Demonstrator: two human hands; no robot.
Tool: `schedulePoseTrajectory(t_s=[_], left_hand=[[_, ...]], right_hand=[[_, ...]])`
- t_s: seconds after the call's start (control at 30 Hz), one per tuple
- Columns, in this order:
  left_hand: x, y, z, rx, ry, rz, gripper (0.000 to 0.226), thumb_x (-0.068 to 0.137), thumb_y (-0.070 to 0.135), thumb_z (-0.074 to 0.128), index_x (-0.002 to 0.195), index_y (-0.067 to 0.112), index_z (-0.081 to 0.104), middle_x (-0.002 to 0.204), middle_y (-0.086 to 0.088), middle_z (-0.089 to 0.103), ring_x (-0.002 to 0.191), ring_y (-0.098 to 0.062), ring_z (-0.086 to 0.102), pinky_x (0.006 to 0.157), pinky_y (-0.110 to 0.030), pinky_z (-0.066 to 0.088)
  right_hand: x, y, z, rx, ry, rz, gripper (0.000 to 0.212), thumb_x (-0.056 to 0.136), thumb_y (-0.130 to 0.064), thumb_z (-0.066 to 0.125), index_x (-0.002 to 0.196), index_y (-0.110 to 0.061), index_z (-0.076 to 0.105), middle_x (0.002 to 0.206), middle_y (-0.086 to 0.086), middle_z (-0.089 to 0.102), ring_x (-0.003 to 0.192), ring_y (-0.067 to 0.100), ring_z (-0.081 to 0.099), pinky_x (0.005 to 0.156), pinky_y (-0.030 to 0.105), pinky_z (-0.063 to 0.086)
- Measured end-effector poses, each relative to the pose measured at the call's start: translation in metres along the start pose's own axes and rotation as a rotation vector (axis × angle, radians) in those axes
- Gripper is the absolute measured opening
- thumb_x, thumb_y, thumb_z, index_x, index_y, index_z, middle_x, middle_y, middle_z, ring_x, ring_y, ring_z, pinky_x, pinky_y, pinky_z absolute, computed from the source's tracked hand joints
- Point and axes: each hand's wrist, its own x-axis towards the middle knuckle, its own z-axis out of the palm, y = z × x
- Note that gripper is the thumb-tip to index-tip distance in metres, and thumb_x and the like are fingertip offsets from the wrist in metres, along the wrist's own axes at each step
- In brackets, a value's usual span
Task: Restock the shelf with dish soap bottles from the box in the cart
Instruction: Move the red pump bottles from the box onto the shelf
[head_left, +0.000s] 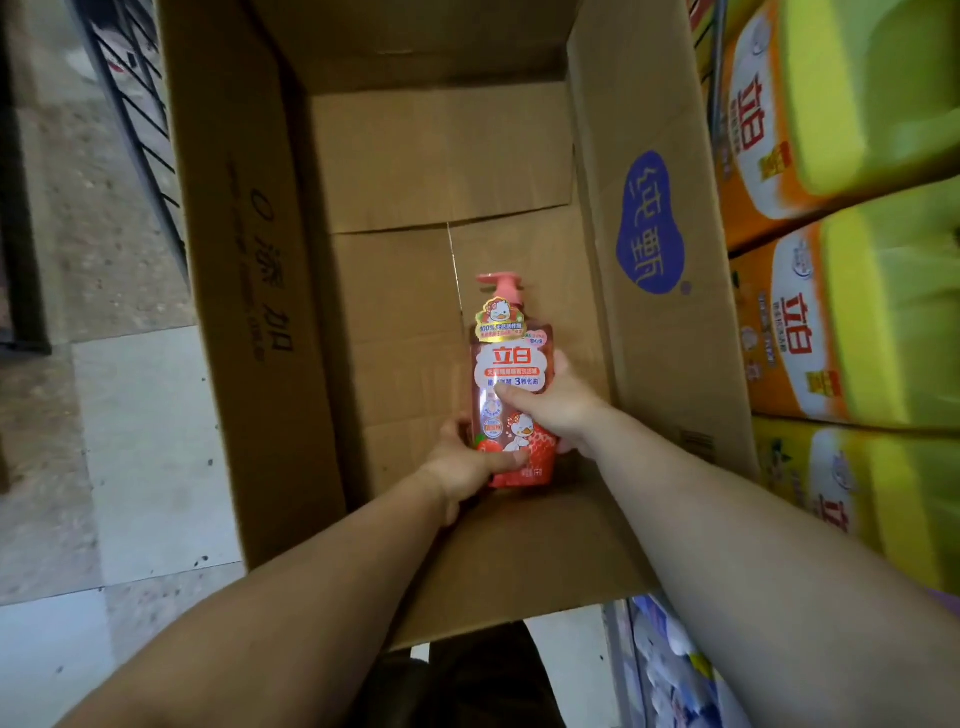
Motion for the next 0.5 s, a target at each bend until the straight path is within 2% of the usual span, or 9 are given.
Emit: schedulePoseTrajectory(t_s=[0.1, 0.17, 0.27, 0.33, 0.43, 0.5], left_hand=[[-0.006, 0.007, -0.001, -0.008, 0.015, 0.042, 0.086, 0.070, -0.002, 0.082, 0.138, 0.015, 0.033, 0.109, -0.003, 0.061, 0.093, -0.020, 0.064, 0.063, -0.029, 0.055], [-0.012, 0.013, -0.005, 0.015, 0.020, 0.075, 0.087, 0.070, -0.001, 0.083, 0.138, 0.020, 0.033, 0.113, -0.002, 0.060, 0.098, -0.025, 0.064, 0.064, -0.034, 0.056], [-0.024, 0.026, -0.016, 0.034, 0.019, 0.154, 0.094, 0.067, -0.002, 0.084, 0.142, 0.020, 0.031, 0.127, -0.005, 0.059, 0.108, -0.030, 0.063, 0.083, -0.050, 0.057], [-0.039, 0.040, -0.023, 0.048, 0.004, 0.216, 0.096, 0.068, -0.004, 0.083, 0.143, 0.020, 0.029, 0.131, -0.005, 0.057, 0.110, -0.027, 0.062, 0.090, -0.049, 0.055], [-0.066, 0.065, -0.036, 0.095, -0.052, 0.301, 0.101, 0.067, -0.003, 0.084, 0.144, 0.029, 0.028, 0.132, -0.007, 0.056, 0.109, -0.026, 0.063, 0.081, -0.041, 0.059], [-0.085, 0.082, -0.042, 0.149, -0.101, 0.365, 0.102, 0.067, -0.005, 0.083, 0.144, 0.030, 0.027, 0.131, -0.009, 0.056, 0.109, -0.026, 0.063, 0.080, -0.041, 0.060]], right_hand=[[-0.001, 0.000, 0.004, 0.072, 0.018, 0.005, 0.070, 0.081, -0.026, 0.077, 0.138, -0.023, 0.038, 0.115, -0.004, 0.062, 0.077, -0.001, 0.055, 0.053, 0.020, 0.039], [-0.009, -0.004, 0.007, 0.099, 0.041, -0.031, 0.063, 0.082, -0.026, 0.077, 0.133, -0.023, 0.040, 0.108, -0.008, 0.063, 0.076, -0.002, 0.056, 0.050, 0.017, 0.041], [-0.028, -0.019, 0.011, 0.122, 0.096, -0.111, 0.058, 0.083, -0.025, 0.075, 0.129, -0.023, 0.040, 0.096, -0.014, 0.060, 0.078, -0.002, 0.058, 0.048, 0.014, 0.041], [-0.045, -0.035, 0.016, 0.134, 0.146, -0.169, 0.060, 0.082, -0.026, 0.076, 0.130, -0.022, 0.040, 0.104, -0.010, 0.061, 0.089, 0.006, 0.063, 0.055, 0.018, 0.043], [-0.074, -0.056, 0.022, 0.183, 0.257, -0.278, 0.069, 0.080, -0.026, 0.078, 0.136, -0.022, 0.038, 0.108, -0.011, 0.059, 0.100, 0.010, 0.062, 0.068, 0.022, 0.049], [-0.098, -0.068, 0.025, 0.212, 0.348, -0.339, 0.075, 0.079, -0.030, 0.078, 0.139, -0.025, 0.034, 0.112, -0.012, 0.058, 0.101, 0.008, 0.060, 0.076, 0.025, 0.051]])
